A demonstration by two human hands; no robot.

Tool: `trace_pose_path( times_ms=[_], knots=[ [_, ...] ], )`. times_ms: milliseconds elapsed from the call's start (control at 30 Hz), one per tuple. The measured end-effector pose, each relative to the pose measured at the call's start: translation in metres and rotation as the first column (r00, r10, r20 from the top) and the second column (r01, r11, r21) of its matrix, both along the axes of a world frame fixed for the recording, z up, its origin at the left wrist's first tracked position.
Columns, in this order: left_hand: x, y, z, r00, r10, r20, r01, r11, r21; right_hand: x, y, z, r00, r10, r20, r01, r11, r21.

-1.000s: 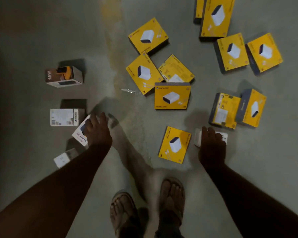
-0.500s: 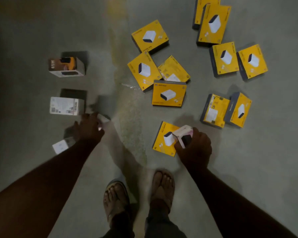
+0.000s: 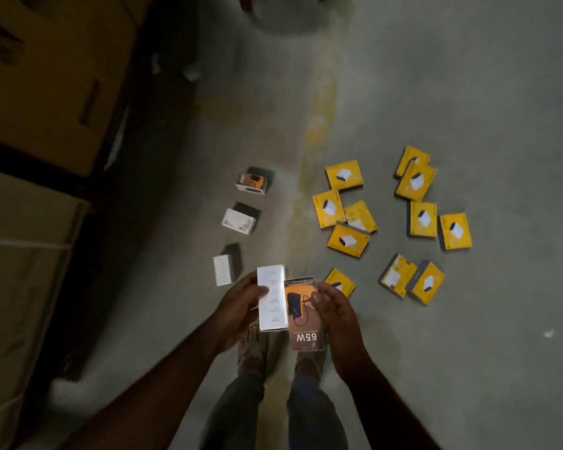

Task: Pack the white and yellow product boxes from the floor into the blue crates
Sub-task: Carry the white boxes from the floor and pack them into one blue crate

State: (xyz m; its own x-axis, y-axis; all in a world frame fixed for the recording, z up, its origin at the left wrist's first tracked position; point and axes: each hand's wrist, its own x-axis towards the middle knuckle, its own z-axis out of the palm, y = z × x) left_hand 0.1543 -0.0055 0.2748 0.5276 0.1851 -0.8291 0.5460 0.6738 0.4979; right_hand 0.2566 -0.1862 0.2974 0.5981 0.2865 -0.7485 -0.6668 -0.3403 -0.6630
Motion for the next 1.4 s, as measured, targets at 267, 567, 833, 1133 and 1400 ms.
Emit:
trace_pose_path(
  times_ms=[267,567,833,1133,1400],
  knots=[
    [-0.072,-0.016,0.254,0.969,0.226,0.100,-0.246,0.924,0.294,-0.056,0.064,0.218,0.937,0.332,0.111,-0.347,0.921,0.177],
    [-0.228,-0.044,0.374,0.672,0.677,0.301,-0.731,0.542,0.414,-0.170,0.116,0.335,0.594,0.788,0.160,-0.791,0.535,0.297],
    [-0.426,-0.098,0.399,0.141,0.880,0.454,-0.945,-0.017,0.327,-0.382,0.146,0.381,0.121,0.954,0.272,-0.942,0.024,0.336],
    [-0.683,-0.164,0.405,-0.193,0.847,0.495,-0.840,-0.403,0.362,-0.670,0.132,0.396,-0.201,0.940,0.277,-0.880,-0.297,0.371],
    [-0.848,-0.188,0.432,-0.373,0.769,0.519,-0.737,-0.586,0.339,-0.859,0.144,0.419,-0.352,0.846,0.400,-0.781,-0.501,0.372]
  ],
)
